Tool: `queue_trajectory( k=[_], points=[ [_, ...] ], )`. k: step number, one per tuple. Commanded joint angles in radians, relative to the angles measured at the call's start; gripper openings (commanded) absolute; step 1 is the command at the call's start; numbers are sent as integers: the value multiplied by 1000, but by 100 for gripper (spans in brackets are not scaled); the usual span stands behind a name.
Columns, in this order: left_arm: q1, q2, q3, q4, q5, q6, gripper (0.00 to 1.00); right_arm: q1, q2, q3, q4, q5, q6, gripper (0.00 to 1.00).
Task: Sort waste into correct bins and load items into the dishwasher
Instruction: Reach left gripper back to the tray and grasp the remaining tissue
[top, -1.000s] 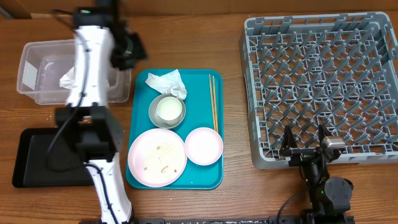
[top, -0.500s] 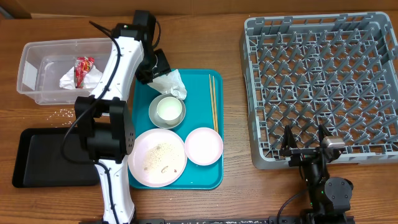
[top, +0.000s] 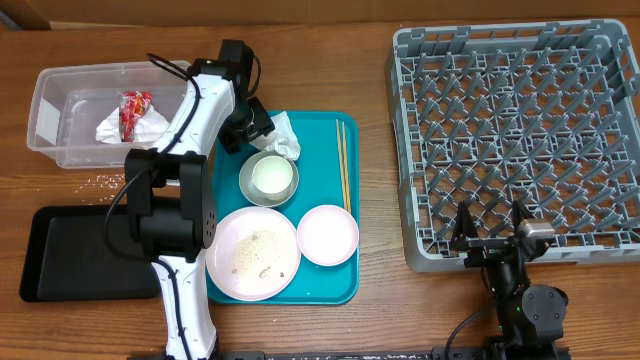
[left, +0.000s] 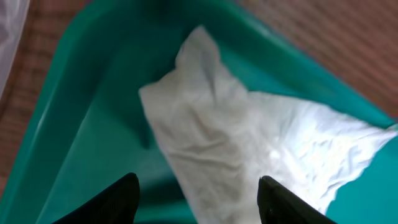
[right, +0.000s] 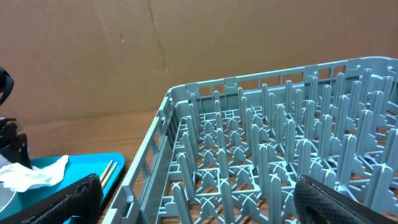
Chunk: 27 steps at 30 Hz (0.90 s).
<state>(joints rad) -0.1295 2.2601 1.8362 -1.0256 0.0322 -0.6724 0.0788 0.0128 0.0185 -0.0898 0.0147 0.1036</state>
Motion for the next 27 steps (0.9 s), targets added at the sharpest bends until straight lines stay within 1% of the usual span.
queue_trajectory(
  k=[1,4,6,12,14,16,18,19,21,22,27],
  points=[
    [5,9,-21,22,-16,21,63,-3,-10,-10,6,7,-3,100],
    [5,9,-32,44,-14,21,60,-3,-10,-10,6,7,-3,100],
    [5,9,-35,48,-14,16,55,-3,-10,-10,6,7,-3,100],
    [4,9,-42,51,-14,13,54,-3,-10,-10,6,7,-3,100],
    [4,9,-50,57,-14,14,49,-3,-10,-10,6,7,-3,100],
    [4,9,-65,68,-14,14,40,-3,-10,-10,6,7,-3,100],
    [4,9,-94,85,-14,14,36,-3,-10,-10,6,7,-3,100],
    [4,9,-103,88,-14,14,32,-3,-10,-10,6,7,-3,100],
    [4,9,-106,87,-14,16,19,-3,-10,-10,6,7,-3,100],
    [5,7,-103,88,-14,22,4,-3,-10,-10,6,7,-3,100],
    [5,-4,-27,40,-14,39,4,-3,-10,-10,6,7,-3,100]
  ],
)
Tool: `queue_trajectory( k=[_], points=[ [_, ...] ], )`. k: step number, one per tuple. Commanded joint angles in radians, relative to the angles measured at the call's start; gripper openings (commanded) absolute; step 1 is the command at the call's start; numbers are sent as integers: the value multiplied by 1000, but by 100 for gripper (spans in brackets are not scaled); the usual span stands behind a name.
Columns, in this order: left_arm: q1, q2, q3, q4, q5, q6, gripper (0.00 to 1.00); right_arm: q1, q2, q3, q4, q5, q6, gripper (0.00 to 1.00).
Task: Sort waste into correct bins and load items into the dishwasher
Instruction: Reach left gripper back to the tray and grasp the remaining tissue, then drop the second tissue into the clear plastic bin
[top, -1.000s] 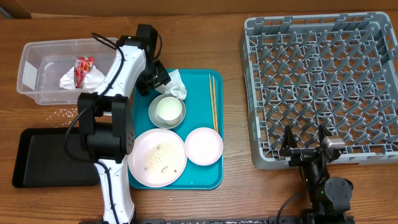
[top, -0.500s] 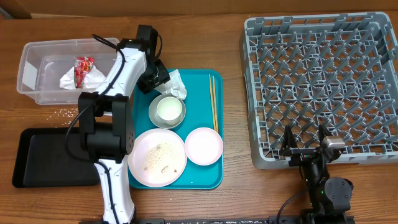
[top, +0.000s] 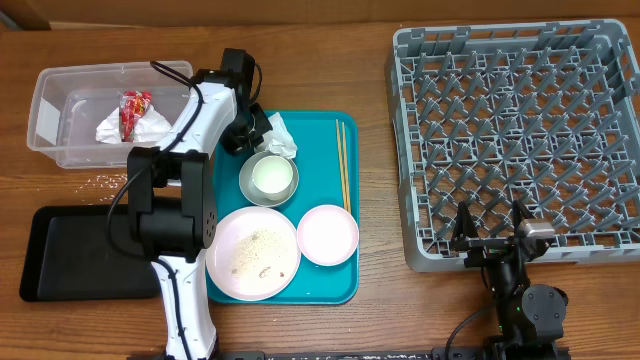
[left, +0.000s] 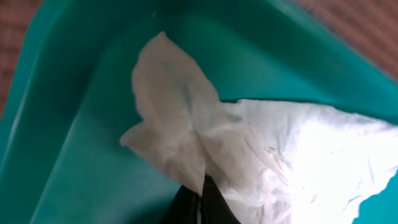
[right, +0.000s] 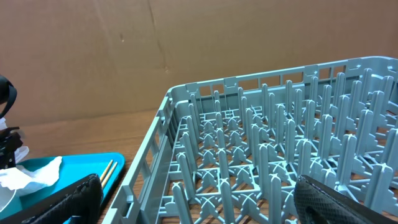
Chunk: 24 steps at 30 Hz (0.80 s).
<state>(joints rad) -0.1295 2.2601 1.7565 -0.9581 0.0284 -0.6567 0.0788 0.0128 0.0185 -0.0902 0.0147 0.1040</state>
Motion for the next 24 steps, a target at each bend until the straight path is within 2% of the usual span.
queue_trajectory(
  k=[1,8,10,13,17,24],
  points=[
    [5,-8,78,-43,-10,35,4,-3,-10,-10,7,7,-4,100],
    [6,-64,320,-182,-30,59,4,-3,-10,-10,7,7,-3,100],
    [8,-85,436,-243,-83,58,4,-3,-10,-10,7,7,-4,100],
    [21,-107,515,-287,-149,49,4,-3,-10,-10,7,7,-4,100],
    [78,-130,573,-302,-207,48,4,-3,-10,-10,7,7,-4,100],
    [258,-147,587,-327,-212,24,4,-3,-10,-10,7,7,-4,100]
  ],
)
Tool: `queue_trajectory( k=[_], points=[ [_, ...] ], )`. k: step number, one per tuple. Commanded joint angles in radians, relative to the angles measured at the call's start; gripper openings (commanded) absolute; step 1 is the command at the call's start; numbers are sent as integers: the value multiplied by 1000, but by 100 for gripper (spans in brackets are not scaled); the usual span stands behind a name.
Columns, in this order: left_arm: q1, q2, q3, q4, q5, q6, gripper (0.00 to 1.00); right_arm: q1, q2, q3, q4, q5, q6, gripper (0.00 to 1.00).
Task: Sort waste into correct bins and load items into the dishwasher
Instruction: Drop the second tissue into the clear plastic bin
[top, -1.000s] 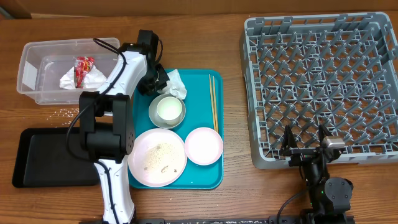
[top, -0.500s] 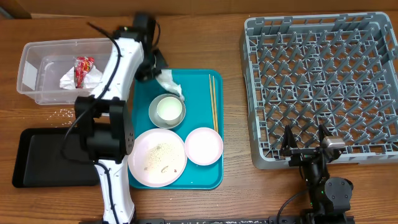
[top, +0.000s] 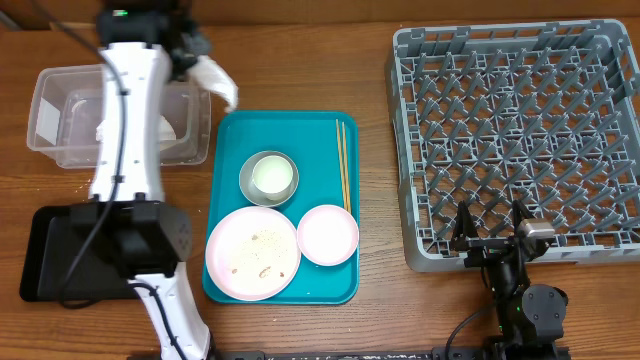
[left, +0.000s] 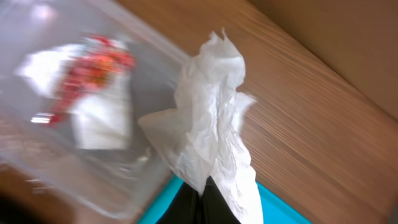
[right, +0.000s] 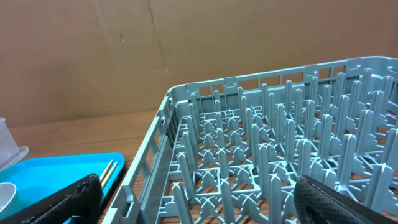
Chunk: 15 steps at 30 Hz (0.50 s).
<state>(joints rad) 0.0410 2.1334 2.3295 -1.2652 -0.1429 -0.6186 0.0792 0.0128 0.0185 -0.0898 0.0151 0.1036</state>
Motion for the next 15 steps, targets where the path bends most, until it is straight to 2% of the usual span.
queue_trajectory(
  k=[1,6,7,9,15],
  points=[
    [113,-19,14,-24,-40,-24,4,-4,-10,-10,6,6,-3,100],
    [251,-7,7,-32,-1,-70,4,-4,-10,-10,6,6,-3,100],
    [272,-4,5,-32,14,-70,7,-4,-10,-10,6,6,-3,100],
    [304,1,1,-32,40,-69,31,-4,-10,-10,6,6,-3,100],
    [346,24,-5,-35,77,-69,49,-4,-10,-10,6,6,-3,100]
  ],
)
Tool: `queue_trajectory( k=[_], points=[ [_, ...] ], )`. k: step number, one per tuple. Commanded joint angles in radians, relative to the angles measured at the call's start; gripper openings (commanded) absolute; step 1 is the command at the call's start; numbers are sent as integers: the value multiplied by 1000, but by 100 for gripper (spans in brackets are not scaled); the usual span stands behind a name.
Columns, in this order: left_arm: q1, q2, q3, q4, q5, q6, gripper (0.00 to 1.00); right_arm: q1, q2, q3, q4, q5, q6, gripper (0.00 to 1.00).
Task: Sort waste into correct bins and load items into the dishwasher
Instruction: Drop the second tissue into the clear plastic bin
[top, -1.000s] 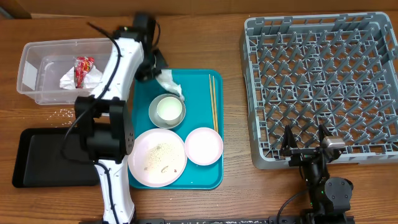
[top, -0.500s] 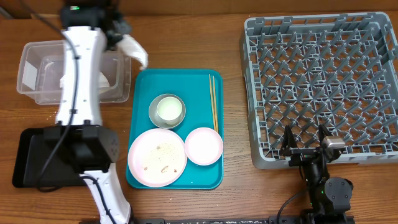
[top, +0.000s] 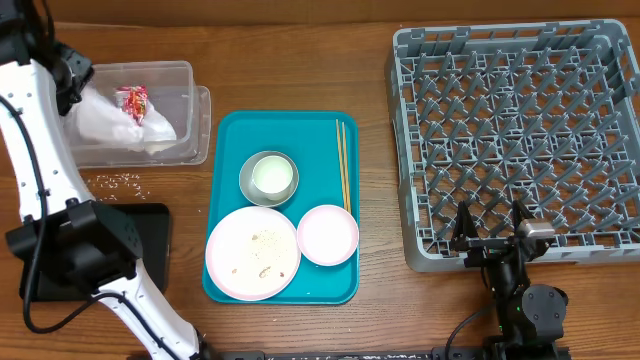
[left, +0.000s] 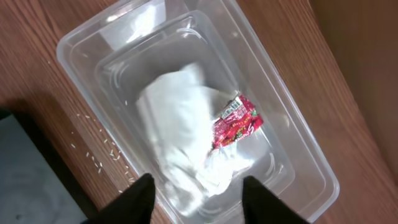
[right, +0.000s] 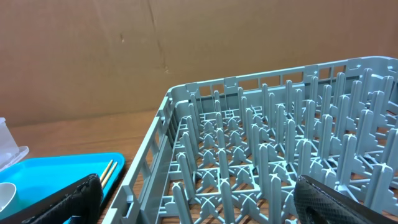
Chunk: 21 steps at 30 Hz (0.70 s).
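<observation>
A crumpled white tissue (top: 115, 125) (left: 180, 137) lies in the clear plastic bin (top: 196, 110) (left: 298, 186) beside a red wrapper (top: 133, 100) (left: 236, 121). My left gripper (top: 68, 82) (left: 202, 205) hangs above the bin's left part, open and holding nothing. On the teal tray (top: 225, 135) are a metal bowl (top: 268, 177), a large plate with crumbs (top: 252, 253), a small pink plate (top: 327, 235) and chopsticks (top: 343, 165) (right: 107, 169). My right gripper (top: 490, 240) (right: 202, 202) rests open at the near edge of the grey dish rack (top: 520, 130) (right: 261, 155).
A black tray (top: 150, 225) lies at the lower left, partly under my left arm. Rice grains (top: 115, 180) are scattered on the wood between it and the clear bin. A cardboard wall stands behind the table.
My left gripper was shut on the tissue above the bin's right end. It is now open farther left over the bin, and the tissue lies inside. The right arm has not moved.
My left gripper stood open over the tissue at the tray's far left corner. Then it was shut on the tissue there. After that it held the tissue up by the clear bin, and now the tissue lies in the bin, let go.
</observation>
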<state>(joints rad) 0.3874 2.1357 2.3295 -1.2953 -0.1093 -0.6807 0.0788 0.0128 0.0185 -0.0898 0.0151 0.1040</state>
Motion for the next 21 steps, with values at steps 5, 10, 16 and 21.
queue_trajectory(
  k=[5,10,16,21],
  points=[
    [-1,28,-5,-37,243,136,47,-3,-10,-10,6,6,-4,100],
    [-20,29,-5,-72,680,466,49,-3,-10,-10,6,6,-4,100],
    [-176,30,-5,-247,724,703,52,-3,-10,-10,6,6,-4,100],
    [-363,31,-5,-261,434,620,54,-3,-10,-10,6,6,-4,100]
  ],
)
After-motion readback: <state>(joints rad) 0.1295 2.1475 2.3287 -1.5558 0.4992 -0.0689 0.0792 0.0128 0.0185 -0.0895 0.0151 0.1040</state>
